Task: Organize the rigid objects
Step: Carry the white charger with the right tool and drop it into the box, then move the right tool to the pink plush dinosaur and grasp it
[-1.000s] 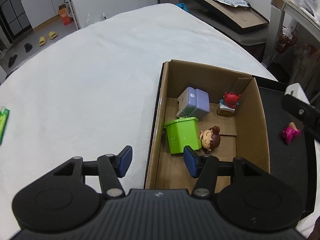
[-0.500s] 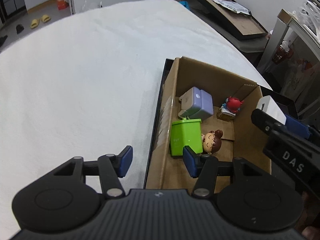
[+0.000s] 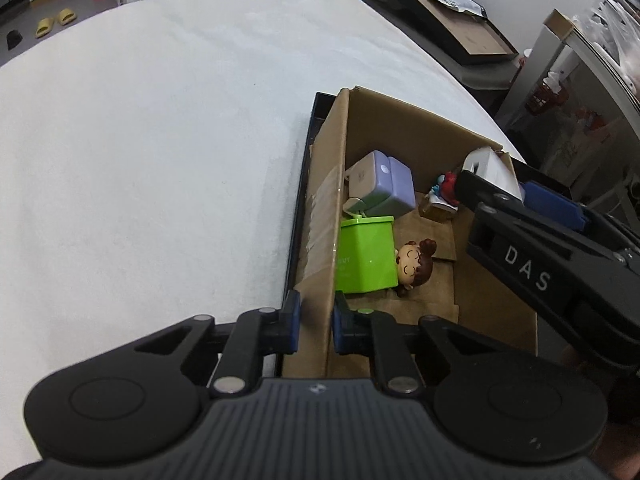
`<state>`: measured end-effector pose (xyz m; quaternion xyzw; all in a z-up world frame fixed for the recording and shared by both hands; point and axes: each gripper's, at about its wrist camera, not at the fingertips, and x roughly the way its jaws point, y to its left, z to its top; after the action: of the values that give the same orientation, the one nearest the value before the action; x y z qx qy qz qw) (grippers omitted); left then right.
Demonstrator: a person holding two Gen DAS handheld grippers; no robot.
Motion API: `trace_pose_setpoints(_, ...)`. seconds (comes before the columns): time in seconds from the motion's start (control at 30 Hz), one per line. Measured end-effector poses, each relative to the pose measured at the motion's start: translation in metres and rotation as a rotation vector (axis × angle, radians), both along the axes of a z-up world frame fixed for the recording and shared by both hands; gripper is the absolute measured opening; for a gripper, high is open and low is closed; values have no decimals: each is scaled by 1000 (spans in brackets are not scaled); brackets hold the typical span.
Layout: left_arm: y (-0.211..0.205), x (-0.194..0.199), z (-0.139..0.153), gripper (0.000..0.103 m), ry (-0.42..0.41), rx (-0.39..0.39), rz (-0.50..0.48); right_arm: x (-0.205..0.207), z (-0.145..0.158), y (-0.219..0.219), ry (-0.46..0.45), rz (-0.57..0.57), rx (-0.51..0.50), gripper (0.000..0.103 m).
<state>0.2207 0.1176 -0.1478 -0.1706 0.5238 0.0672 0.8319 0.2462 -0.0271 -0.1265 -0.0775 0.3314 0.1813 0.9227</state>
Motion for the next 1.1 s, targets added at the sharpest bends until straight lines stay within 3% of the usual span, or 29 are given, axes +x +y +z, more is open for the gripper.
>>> trace_pose_setpoints(0.13, 0, 1, 1, 15, -2, 3, -8, -1, -1, 7, -45, -18, -79, 60)
trace_pose_setpoints(0.33, 0, 1, 3, 15, 2, -1, 8, 2, 3, -1, -41, -47, -60, 60)
trace_pose_setpoints(0.67, -23, -2, 26, 23, -21, 103, -37, 7, 8, -23, -61, -132, -29, 69)
trace_pose_setpoints(0.9, -33, 0, 33, 37, -20, 144, -24, 16, 3, -43, -49, -191, -13, 69)
trace_pose_setpoints(1.1, -42, 5, 33, 40, 10, 217, -7, 19, 1, -57, -46, -234, 12, 71)
